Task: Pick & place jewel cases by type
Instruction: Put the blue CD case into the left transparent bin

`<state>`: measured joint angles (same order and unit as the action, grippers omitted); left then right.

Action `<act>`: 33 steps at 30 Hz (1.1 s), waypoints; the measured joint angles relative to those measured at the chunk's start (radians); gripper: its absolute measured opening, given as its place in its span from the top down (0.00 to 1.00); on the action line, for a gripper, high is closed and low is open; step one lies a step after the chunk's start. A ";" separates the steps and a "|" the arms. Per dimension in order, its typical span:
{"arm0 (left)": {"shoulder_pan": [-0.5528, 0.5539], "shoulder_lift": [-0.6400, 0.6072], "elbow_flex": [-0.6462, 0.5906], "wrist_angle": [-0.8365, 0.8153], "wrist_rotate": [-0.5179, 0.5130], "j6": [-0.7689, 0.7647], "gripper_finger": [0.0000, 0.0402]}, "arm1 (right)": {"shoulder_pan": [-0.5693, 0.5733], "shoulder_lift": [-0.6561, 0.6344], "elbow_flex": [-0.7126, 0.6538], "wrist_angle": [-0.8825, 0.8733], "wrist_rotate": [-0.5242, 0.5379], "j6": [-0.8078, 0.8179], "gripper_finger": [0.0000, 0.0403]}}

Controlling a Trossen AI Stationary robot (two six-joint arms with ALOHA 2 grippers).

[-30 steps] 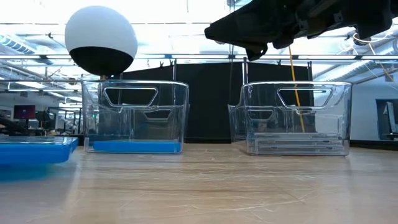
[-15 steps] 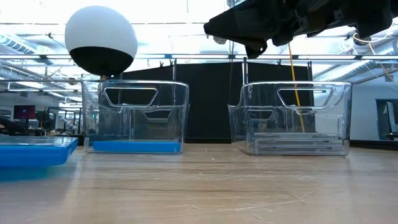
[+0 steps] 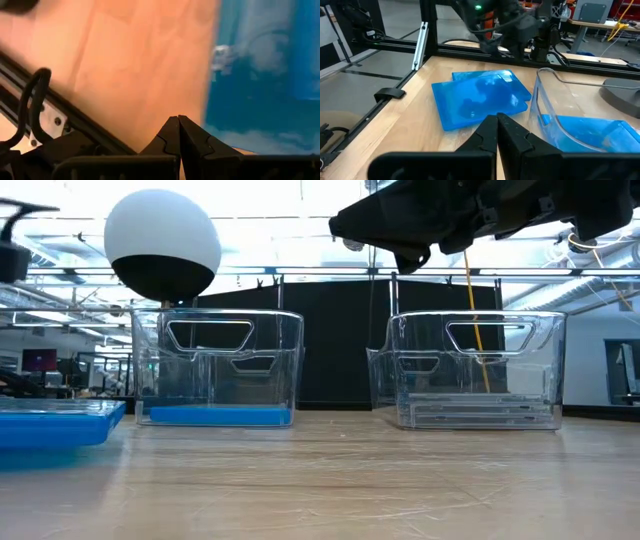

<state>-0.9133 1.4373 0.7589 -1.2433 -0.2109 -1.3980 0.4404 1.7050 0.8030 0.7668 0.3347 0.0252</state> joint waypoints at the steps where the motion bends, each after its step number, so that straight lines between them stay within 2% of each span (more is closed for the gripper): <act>1: 0.003 -0.029 -0.032 0.018 0.002 -0.004 0.99 | 0.000 0.000 0.000 -0.001 0.000 0.000 1.00; 3: 0.014 -0.053 -0.064 0.042 0.007 -0.008 1.00 | 0.000 0.000 0.000 -0.009 0.000 0.000 1.00; 6: 0.014 -0.057 -0.046 0.051 0.002 0.013 1.00 | 0.000 0.000 0.000 -0.014 0.000 -0.003 1.00; 14: 0.046 -0.050 -0.056 0.107 0.080 0.025 1.00 | 0.000 0.000 0.000 -0.019 0.001 -0.003 1.00; 26: 0.110 -0.053 -0.197 0.308 0.184 0.003 1.00 | 0.000 0.000 0.000 -0.019 0.001 -0.008 1.00; 33: 0.110 -0.051 -0.177 0.337 0.192 -0.014 0.99 | 0.000 0.000 0.000 -0.023 0.001 -0.011 1.00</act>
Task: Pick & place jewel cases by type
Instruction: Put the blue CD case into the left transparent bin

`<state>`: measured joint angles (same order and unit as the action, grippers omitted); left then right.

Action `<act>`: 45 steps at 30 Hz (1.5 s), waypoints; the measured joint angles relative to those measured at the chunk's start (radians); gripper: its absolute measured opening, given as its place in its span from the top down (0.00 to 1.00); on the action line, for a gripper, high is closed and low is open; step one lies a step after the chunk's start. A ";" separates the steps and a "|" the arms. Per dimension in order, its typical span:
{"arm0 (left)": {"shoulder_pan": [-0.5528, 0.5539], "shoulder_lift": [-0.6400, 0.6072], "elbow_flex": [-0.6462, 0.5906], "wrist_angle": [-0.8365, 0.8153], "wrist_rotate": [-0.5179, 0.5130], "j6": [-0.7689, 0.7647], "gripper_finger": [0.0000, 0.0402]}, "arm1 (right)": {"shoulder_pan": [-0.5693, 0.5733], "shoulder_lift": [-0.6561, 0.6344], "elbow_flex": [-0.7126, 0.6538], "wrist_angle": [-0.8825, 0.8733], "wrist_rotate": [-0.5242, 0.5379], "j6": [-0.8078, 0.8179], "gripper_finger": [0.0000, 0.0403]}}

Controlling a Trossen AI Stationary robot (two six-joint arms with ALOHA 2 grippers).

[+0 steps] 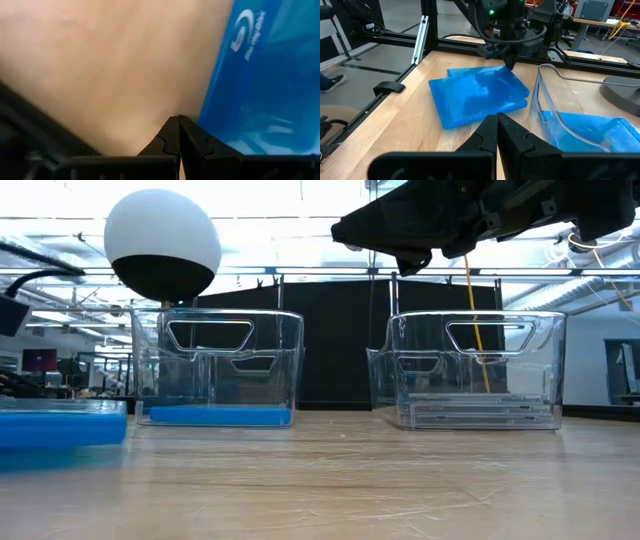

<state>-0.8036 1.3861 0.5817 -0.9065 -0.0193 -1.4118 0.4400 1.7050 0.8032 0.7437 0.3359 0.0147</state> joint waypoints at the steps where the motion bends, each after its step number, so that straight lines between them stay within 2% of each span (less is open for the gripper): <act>1: 0.000 0.000 0.002 0.014 0.000 -0.001 0.99 | 0.000 0.000 0.000 0.000 0.000 0.000 1.00; 18: -0.010 0.000 0.002 0.215 -0.043 -0.042 0.99 | 0.000 0.000 0.000 -0.016 0.000 0.008 1.00; 29: -0.011 0.002 0.000 0.343 -0.125 -0.016 0.99 | 0.000 0.000 0.000 -0.023 -0.001 0.030 1.00; 36: -0.010 0.069 0.003 0.449 -0.159 0.019 0.99 | 0.000 0.000 0.000 -0.023 -0.001 0.047 1.00; 42: -0.021 0.107 0.033 0.425 -0.186 0.057 0.99 | 0.000 0.000 0.000 -0.028 -0.001 0.053 1.00; 45: -0.030 0.111 0.069 0.393 -0.201 0.122 0.99 | 0.000 0.000 0.000 -0.030 -0.001 0.053 1.00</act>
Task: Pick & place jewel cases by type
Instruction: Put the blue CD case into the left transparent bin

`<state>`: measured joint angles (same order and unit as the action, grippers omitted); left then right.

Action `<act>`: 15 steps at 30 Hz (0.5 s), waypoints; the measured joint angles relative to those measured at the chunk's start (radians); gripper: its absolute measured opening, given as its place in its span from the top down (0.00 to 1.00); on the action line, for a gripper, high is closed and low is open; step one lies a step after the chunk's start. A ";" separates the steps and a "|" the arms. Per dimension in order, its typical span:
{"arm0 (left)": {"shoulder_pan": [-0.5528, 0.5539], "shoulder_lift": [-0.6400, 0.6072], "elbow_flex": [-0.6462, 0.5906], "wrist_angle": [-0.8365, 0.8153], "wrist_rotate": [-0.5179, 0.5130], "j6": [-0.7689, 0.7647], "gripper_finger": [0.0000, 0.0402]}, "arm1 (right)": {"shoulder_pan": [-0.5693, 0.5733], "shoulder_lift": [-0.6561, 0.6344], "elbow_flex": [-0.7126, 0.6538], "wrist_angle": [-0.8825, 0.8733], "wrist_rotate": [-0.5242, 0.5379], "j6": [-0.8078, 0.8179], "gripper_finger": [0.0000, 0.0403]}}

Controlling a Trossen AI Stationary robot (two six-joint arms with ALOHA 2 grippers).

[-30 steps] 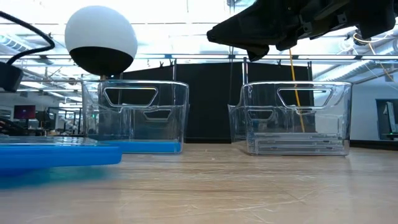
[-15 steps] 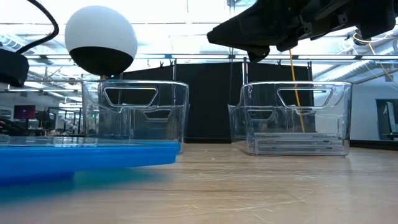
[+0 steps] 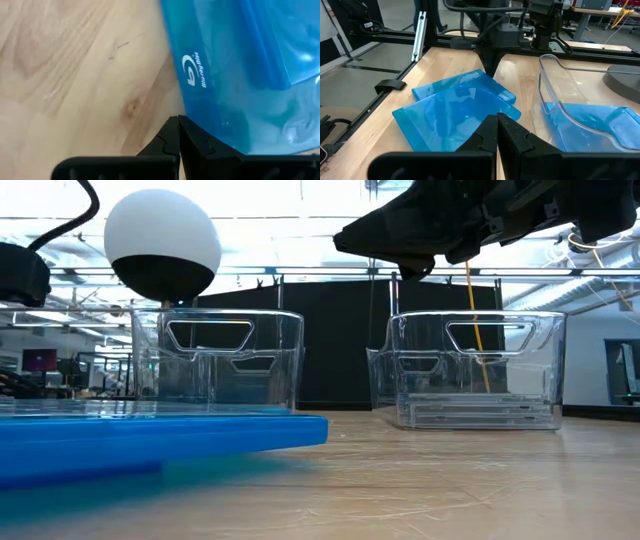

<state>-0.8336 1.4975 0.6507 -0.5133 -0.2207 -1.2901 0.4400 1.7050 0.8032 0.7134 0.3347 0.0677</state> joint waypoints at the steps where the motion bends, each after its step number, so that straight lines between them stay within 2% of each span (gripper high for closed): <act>1: 0.000 0.000 0.009 -0.009 0.001 0.024 0.99 | 0.000 0.000 0.000 0.000 0.000 0.000 1.00; 6: -0.006 0.001 0.062 -0.111 -0.001 0.082 0.99 | 0.000 0.000 0.000 0.006 0.000 -0.001 1.00; 12: -0.029 0.001 0.098 -0.251 -0.111 0.130 0.99 | 0.008 0.000 0.000 0.010 -0.071 0.000 1.00; 15: -0.048 -0.001 0.136 -0.321 -0.199 0.145 0.99 | 0.031 0.000 0.020 -0.020 -0.077 0.027 1.00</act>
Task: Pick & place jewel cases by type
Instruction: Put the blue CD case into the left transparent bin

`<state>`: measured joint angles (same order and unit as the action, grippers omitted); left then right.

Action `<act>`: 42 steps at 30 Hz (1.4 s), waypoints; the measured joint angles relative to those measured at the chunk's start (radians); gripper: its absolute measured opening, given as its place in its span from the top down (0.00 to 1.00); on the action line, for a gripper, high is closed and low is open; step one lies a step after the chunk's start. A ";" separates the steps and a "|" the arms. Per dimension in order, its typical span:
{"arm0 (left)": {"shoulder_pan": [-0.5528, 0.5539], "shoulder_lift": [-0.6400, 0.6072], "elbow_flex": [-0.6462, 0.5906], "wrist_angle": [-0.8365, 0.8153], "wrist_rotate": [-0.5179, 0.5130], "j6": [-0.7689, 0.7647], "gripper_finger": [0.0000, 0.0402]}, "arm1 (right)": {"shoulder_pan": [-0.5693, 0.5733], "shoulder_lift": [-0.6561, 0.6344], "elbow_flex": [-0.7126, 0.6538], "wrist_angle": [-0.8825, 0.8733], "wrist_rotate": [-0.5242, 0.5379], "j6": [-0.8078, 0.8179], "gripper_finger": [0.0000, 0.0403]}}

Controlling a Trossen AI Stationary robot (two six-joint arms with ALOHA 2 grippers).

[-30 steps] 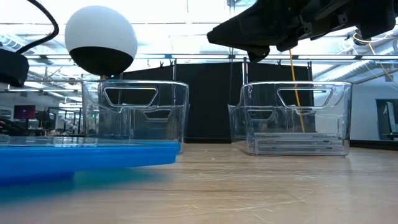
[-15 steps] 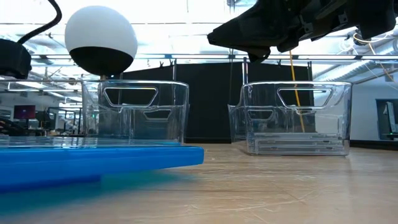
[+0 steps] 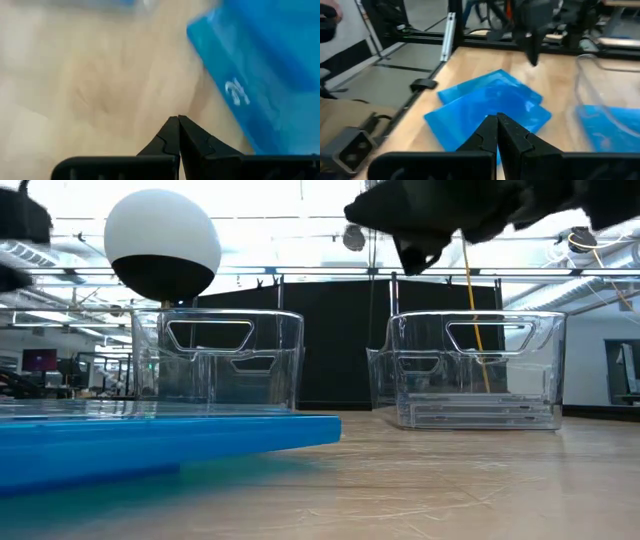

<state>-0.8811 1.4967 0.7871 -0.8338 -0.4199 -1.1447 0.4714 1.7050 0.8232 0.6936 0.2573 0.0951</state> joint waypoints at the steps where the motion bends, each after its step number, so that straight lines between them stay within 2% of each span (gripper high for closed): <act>1: -0.008 0.000 0.015 -0.003 -0.038 0.018 0.99 | 0.009 0.000 0.013 -0.020 0.000 0.015 1.00; 4: -0.044 0.000 0.073 0.017 -0.151 0.102 0.99 | 0.042 -0.010 0.076 -0.131 0.007 0.047 1.00; 7: -0.069 0.000 0.111 0.103 -0.212 0.204 0.99 | 0.078 -0.011 0.150 -0.272 0.067 0.086 1.00; 9: -0.078 -0.001 0.122 0.208 -0.211 0.293 0.99 | 0.097 -0.010 0.189 -0.344 0.091 0.109 1.00; 12: -0.077 0.002 0.121 0.322 -0.193 0.414 0.99 | 0.110 -0.012 0.211 -0.363 0.104 0.181 1.00; 17: -0.077 0.020 0.121 0.362 -0.203 0.591 0.98 | 0.113 -0.011 0.210 -0.393 0.080 0.383 0.99; 21: -0.077 0.054 0.120 0.346 -0.186 0.697 0.92 | 0.111 -0.010 0.210 -0.480 0.033 0.545 0.87; 26: -0.077 0.113 0.120 0.343 -0.150 0.879 0.76 | 0.107 -0.010 0.210 -0.561 0.018 0.725 0.62; 31: -0.077 0.154 0.120 0.348 -0.196 1.040 0.64 | 0.076 0.044 0.210 -0.478 -0.063 0.918 0.39; 35: -0.077 0.155 0.120 0.370 -0.213 1.120 0.62 | 0.071 0.128 0.210 -0.348 -0.093 1.043 0.34; 39: -0.084 0.155 0.120 0.366 -0.208 1.183 0.64 | 0.086 0.177 0.210 -0.343 0.003 1.195 0.36; 42: -0.083 0.155 0.120 0.368 -0.209 1.221 0.66 | 0.094 0.198 0.210 -0.361 0.015 1.261 0.38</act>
<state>-0.9646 1.6520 0.9070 -0.4660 -0.6285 0.0758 0.5650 1.9032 1.0328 0.3321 0.2727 1.3560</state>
